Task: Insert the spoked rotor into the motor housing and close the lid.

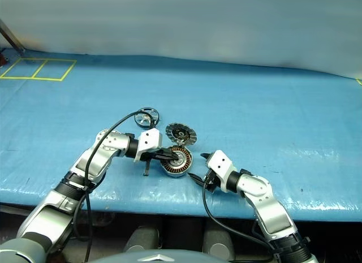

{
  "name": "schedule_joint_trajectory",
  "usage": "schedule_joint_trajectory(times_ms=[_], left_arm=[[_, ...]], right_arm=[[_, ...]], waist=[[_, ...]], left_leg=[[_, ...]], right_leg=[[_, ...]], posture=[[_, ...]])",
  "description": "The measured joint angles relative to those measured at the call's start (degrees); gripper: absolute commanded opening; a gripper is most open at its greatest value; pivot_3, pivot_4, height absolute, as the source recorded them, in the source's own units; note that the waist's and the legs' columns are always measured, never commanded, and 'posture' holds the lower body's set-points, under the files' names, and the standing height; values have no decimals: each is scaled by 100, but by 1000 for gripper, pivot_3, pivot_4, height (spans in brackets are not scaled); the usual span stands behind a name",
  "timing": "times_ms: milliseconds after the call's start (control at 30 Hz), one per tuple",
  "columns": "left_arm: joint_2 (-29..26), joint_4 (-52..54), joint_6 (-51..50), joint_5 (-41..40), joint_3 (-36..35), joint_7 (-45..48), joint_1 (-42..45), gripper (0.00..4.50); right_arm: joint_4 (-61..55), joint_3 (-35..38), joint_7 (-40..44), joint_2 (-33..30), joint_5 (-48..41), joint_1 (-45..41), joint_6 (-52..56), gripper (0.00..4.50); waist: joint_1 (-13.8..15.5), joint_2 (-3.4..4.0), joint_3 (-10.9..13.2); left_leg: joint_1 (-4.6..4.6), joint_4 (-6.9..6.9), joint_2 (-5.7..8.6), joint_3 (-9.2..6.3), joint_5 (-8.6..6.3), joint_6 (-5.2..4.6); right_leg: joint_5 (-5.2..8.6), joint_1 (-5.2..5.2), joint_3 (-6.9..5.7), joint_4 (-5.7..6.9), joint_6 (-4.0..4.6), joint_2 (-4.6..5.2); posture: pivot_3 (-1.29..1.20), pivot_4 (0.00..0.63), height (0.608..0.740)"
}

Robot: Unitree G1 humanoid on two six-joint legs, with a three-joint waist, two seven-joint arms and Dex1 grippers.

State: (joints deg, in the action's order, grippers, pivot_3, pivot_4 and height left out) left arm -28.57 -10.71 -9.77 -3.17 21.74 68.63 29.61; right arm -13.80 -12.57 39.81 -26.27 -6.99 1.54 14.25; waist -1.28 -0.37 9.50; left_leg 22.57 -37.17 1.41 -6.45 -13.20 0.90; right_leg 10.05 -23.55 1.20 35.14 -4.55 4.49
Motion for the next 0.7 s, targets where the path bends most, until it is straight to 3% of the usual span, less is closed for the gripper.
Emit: schedule_joint_trajectory(times_ms=[700], left_arm=[[26,13,29,110,9,-60,-6,28]], right_arm=[[-1,-3,-136,157,7,39,-68,4078]], waist=[[-27,1,-1]], left_leg=[[-6,-2,-1,0,1,-1]], right_leg=[[0,2,2,7,0,-1]], posture=[[0,150,740]])
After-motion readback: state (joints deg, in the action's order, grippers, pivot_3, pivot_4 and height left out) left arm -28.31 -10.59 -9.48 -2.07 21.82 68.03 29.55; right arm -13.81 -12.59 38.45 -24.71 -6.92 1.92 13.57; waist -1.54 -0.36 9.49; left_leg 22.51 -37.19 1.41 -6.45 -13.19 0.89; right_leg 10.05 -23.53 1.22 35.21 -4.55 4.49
